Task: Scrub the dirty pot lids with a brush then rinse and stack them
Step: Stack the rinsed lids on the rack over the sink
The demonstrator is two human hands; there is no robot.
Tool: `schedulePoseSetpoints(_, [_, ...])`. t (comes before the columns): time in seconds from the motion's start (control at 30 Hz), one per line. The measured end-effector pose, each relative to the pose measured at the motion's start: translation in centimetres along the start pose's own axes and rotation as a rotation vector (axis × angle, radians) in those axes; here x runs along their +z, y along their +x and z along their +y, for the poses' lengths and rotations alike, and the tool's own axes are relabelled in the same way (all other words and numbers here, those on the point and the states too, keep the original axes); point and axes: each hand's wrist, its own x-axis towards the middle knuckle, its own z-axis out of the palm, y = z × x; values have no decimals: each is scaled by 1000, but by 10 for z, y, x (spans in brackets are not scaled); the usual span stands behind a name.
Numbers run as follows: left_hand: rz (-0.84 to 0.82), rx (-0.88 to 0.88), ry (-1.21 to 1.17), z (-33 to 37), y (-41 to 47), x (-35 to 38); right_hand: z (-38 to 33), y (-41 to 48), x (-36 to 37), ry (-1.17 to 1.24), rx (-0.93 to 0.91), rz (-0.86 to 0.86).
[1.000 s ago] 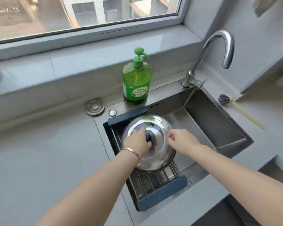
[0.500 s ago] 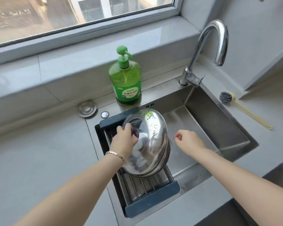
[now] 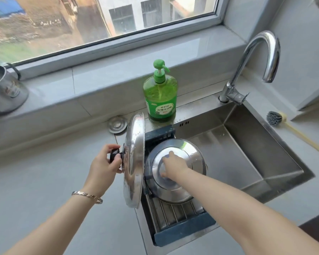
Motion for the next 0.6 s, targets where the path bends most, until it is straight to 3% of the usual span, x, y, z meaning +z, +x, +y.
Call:
schedulePoseSetpoints(0.17, [6, 2, -12, 0, -1, -4, 9, -4, -16, 79, 110, 96])
schedulePoseSetpoints(0.3, [32, 28, -82, 12, 3, 2, 57, -28, -55, 331, 211, 275])
schedulePoseSetpoints(0.43, [24, 45, -175, 34, 9, 20, 113, -62, -85, 681, 289, 562])
schedulePoseSetpoints(0.6, [-40, -67, -328, 62, 18, 60, 149, -85, -87, 917, 451, 648])
